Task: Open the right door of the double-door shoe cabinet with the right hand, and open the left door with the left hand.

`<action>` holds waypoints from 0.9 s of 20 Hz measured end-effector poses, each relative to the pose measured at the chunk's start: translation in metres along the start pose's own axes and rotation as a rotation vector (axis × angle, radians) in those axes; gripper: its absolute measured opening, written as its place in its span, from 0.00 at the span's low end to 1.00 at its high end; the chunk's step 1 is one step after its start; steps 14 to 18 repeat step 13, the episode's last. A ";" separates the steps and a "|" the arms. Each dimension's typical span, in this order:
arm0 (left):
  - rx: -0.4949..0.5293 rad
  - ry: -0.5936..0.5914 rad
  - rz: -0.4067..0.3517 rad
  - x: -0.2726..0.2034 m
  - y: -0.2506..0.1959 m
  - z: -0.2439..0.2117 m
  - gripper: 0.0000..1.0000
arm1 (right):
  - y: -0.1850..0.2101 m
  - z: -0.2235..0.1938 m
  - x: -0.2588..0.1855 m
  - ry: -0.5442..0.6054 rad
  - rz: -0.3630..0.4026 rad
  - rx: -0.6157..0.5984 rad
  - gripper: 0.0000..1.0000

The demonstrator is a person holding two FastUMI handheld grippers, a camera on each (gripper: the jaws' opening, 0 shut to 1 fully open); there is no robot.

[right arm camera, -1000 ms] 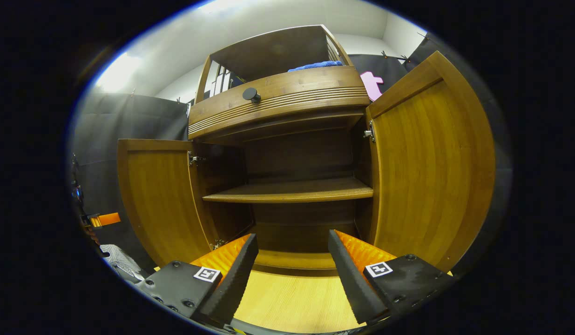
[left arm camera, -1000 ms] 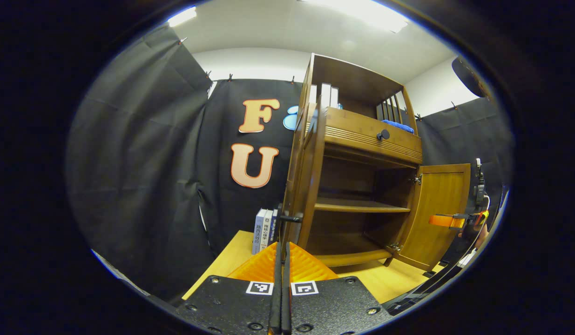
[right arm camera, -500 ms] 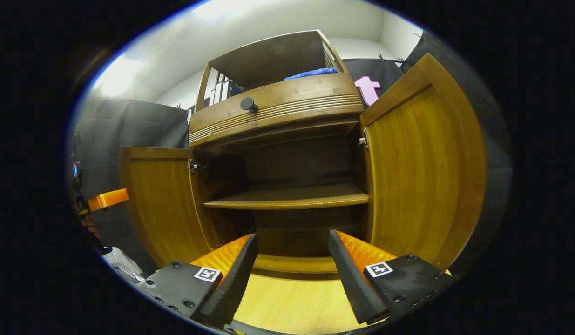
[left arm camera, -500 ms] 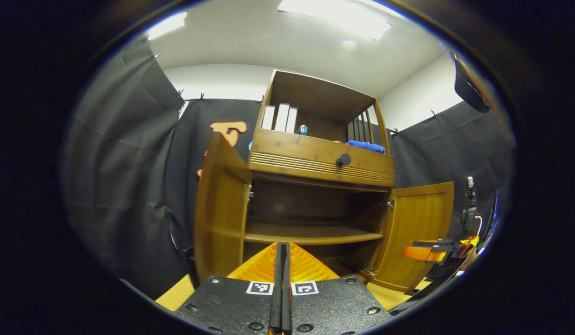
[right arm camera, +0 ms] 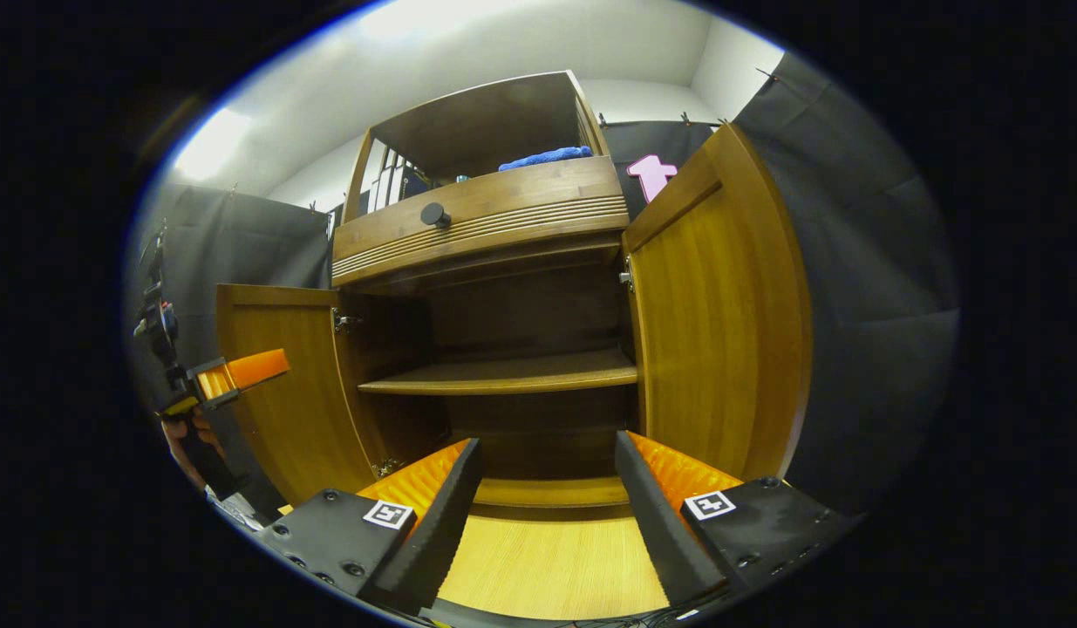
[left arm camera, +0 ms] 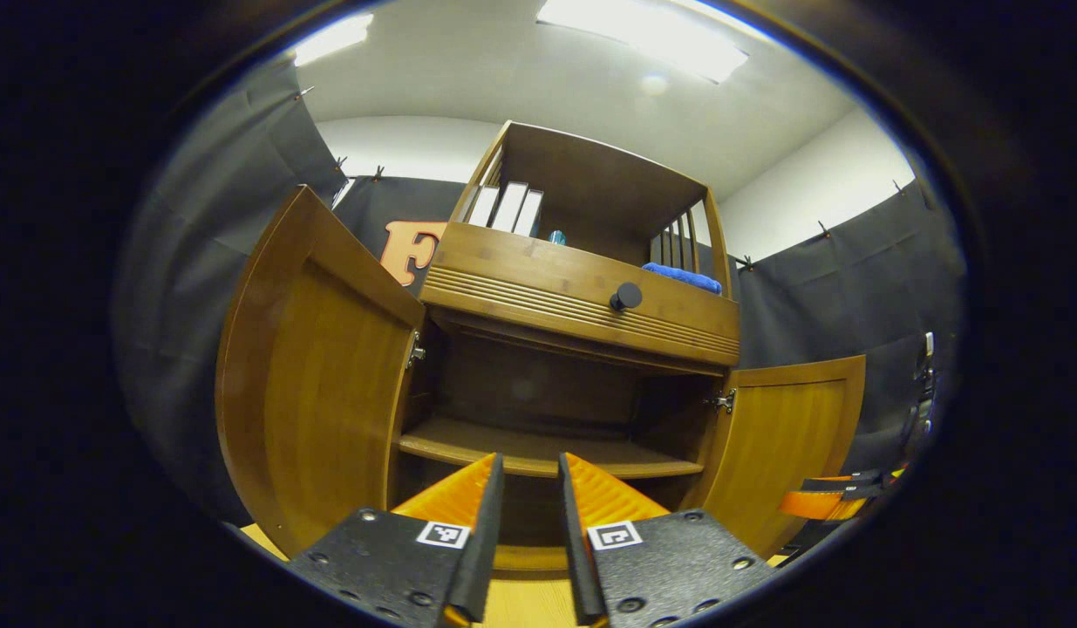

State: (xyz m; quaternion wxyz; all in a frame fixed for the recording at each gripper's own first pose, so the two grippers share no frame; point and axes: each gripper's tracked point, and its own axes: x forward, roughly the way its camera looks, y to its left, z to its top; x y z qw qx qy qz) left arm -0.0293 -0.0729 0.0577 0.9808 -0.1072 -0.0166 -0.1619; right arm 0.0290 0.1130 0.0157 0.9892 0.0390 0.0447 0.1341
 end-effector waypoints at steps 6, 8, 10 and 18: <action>0.122 -0.003 0.076 0.001 0.000 -0.014 0.82 | -0.010 -0.004 -0.004 0.016 0.003 0.011 0.98; 0.137 -0.001 0.079 0.001 -0.002 -0.016 0.84 | -0.013 -0.007 -0.004 0.023 -0.001 0.014 0.98; 0.150 0.007 0.084 0.000 0.001 -0.018 0.90 | -0.014 -0.007 -0.005 0.021 -0.012 0.020 0.98; 0.152 0.002 0.094 0.001 0.005 -0.014 0.92 | -0.015 -0.006 -0.008 0.009 -0.032 0.023 0.98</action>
